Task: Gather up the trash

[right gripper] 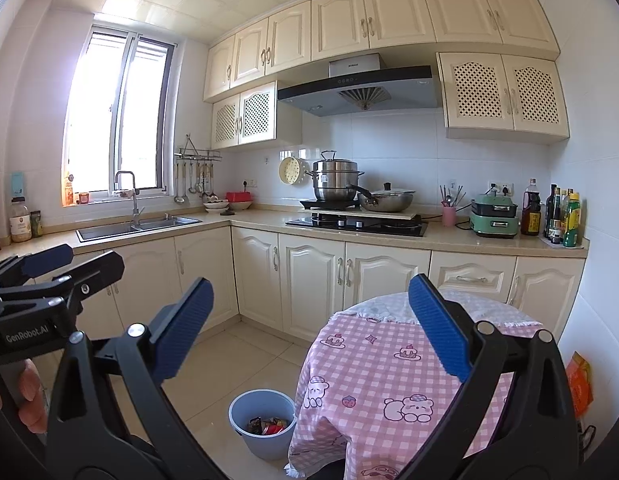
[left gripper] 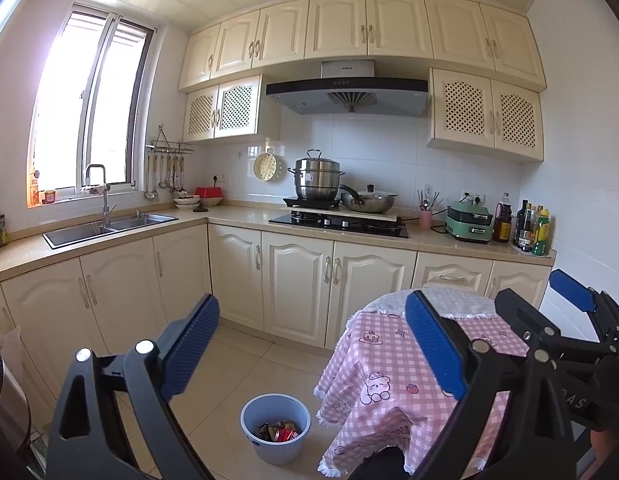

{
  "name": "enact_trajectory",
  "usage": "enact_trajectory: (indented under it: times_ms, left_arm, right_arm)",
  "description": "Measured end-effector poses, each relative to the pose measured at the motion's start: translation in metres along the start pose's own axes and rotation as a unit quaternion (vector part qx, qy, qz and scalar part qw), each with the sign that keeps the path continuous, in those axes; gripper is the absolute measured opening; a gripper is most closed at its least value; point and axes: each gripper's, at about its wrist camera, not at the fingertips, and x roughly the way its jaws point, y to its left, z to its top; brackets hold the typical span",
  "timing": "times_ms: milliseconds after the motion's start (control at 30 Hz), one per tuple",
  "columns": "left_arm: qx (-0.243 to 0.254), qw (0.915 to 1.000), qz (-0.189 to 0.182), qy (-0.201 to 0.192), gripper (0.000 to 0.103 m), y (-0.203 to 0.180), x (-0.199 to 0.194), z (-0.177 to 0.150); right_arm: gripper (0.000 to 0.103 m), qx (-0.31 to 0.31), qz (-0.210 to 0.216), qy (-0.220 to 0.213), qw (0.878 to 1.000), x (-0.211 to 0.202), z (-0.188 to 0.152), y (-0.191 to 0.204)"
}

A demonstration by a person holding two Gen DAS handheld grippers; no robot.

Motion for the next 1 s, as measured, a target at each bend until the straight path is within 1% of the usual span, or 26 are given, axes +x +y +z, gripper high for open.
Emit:
enact_trajectory:
  times_ms: [1000]
  left_arm:
    - [-0.002, 0.9999, -0.006, 0.016, 0.092, -0.0052, 0.0069, -0.0059]
  right_arm:
    - [0.096, 0.002, 0.003, 0.011, 1.000, 0.0018, -0.0054, -0.0001]
